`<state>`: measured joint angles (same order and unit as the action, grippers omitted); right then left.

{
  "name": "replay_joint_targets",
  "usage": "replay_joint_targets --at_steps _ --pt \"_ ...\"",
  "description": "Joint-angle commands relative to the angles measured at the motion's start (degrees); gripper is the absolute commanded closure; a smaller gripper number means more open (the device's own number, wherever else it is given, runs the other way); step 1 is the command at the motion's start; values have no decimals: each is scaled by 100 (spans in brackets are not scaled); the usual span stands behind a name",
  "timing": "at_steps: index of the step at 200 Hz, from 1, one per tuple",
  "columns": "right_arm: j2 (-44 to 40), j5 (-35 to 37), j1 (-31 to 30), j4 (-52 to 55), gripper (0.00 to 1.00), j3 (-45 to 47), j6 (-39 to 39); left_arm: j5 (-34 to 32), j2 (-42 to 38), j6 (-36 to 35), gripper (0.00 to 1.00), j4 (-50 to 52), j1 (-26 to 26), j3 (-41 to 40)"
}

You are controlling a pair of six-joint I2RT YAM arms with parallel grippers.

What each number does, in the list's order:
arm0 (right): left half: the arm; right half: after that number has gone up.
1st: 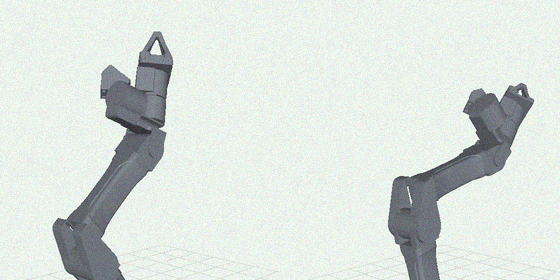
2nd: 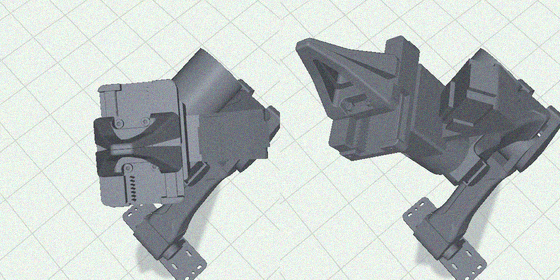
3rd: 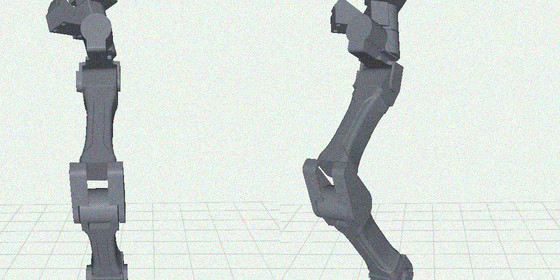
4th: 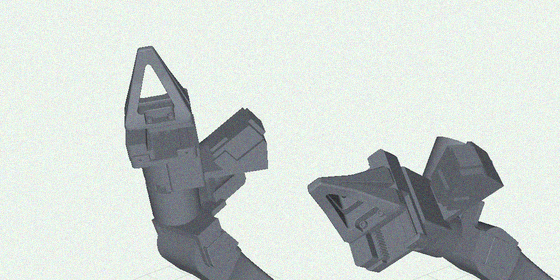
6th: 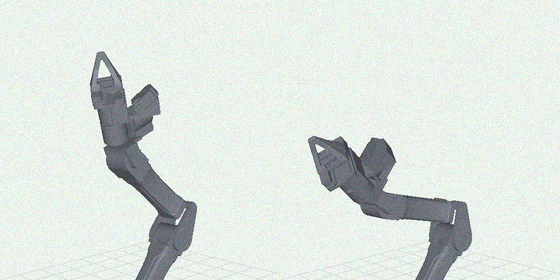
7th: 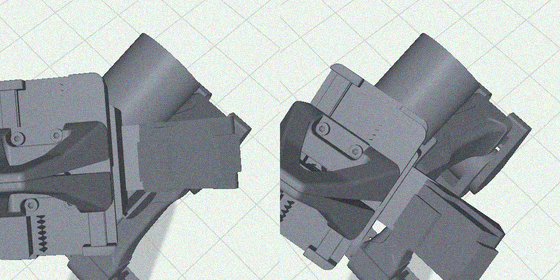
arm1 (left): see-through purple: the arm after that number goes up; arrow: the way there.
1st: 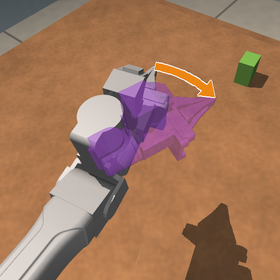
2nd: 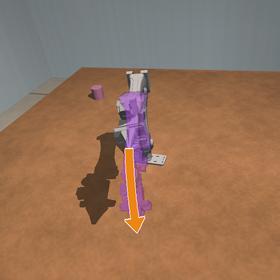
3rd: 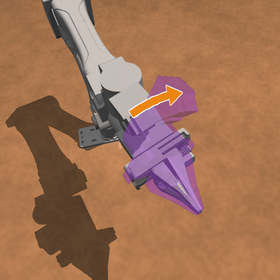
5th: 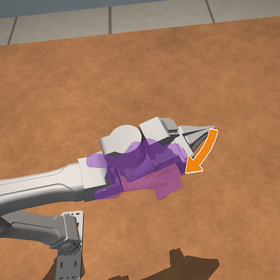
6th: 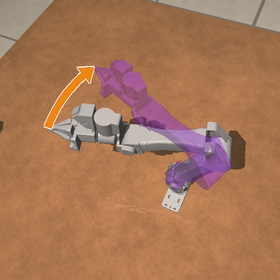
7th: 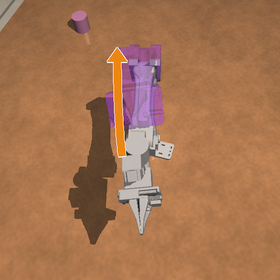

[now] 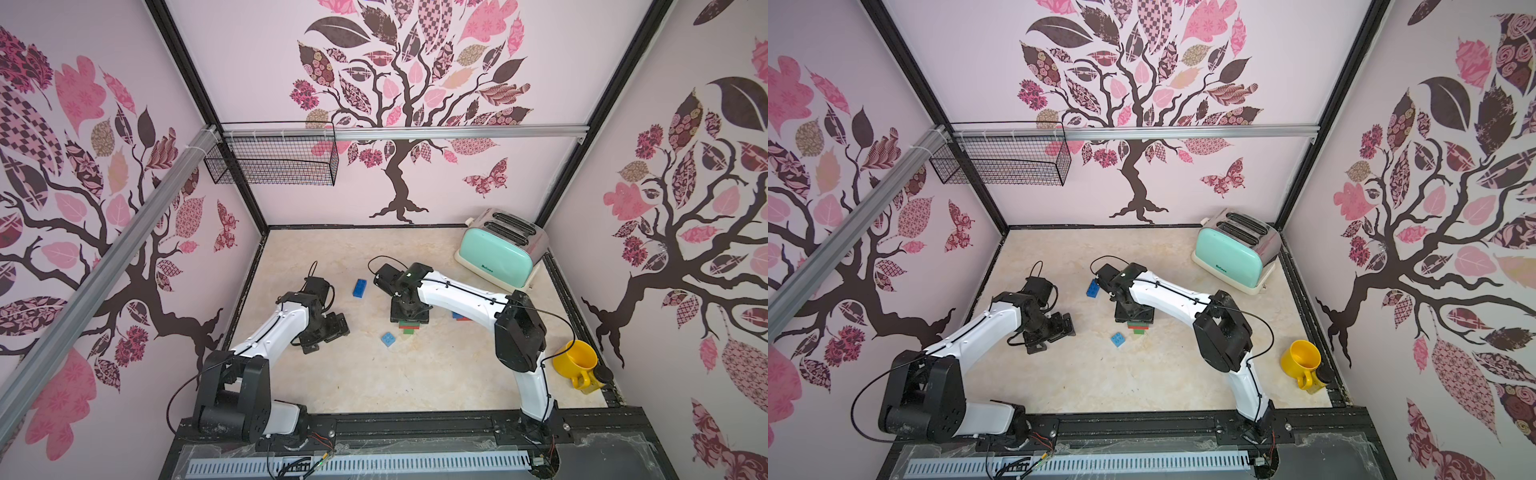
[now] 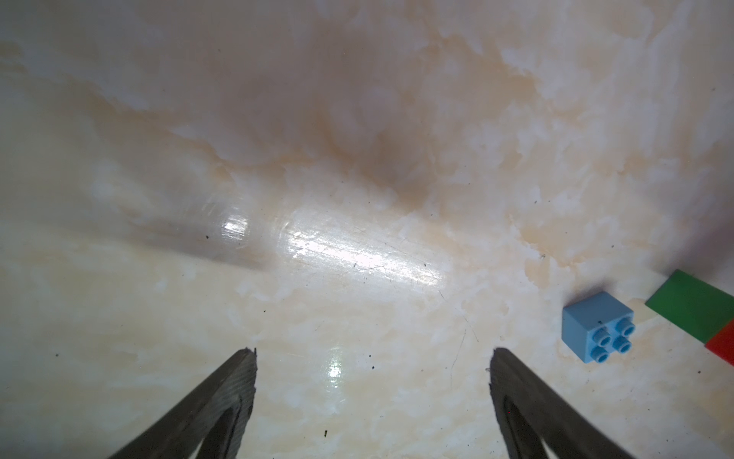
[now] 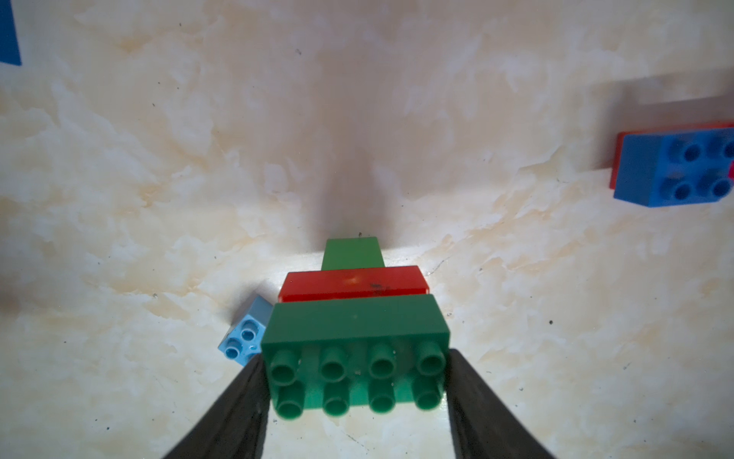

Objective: Assemble a carrot with lego
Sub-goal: Assemble the lego brick with the lego brick.

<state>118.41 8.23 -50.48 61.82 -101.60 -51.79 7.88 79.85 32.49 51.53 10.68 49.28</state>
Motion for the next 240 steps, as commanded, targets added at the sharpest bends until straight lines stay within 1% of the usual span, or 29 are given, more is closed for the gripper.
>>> replay_joint_targets --at_steps 1,28,56,81,117,135,164,240 --pt "442 -389 25 209 70 -6 174 15 -56 -89 6 -22 -39 -41" --pt "504 -486 76 131 70 9 277 21 -50 -73 6 -25 -39 -37" --pt "765 -616 127 273 70 -122 431 30 -45 -68 6 -8 -37 -16" --pt "728 -781 121 43 71 167 424 24 -48 -70 6 30 -37 12" --pt "721 -768 128 22 70 169 461 15 -49 -55 6 41 -39 26" --pt "608 -649 133 20 65 63 433 5 -57 -38 6 67 -39 63" --pt "448 -535 134 56 54 -122 407 -49 -89 -14 6 103 -33 95" --pt "135 -506 157 59 38 -293 406 -146 -114 14 5 203 -39 239"
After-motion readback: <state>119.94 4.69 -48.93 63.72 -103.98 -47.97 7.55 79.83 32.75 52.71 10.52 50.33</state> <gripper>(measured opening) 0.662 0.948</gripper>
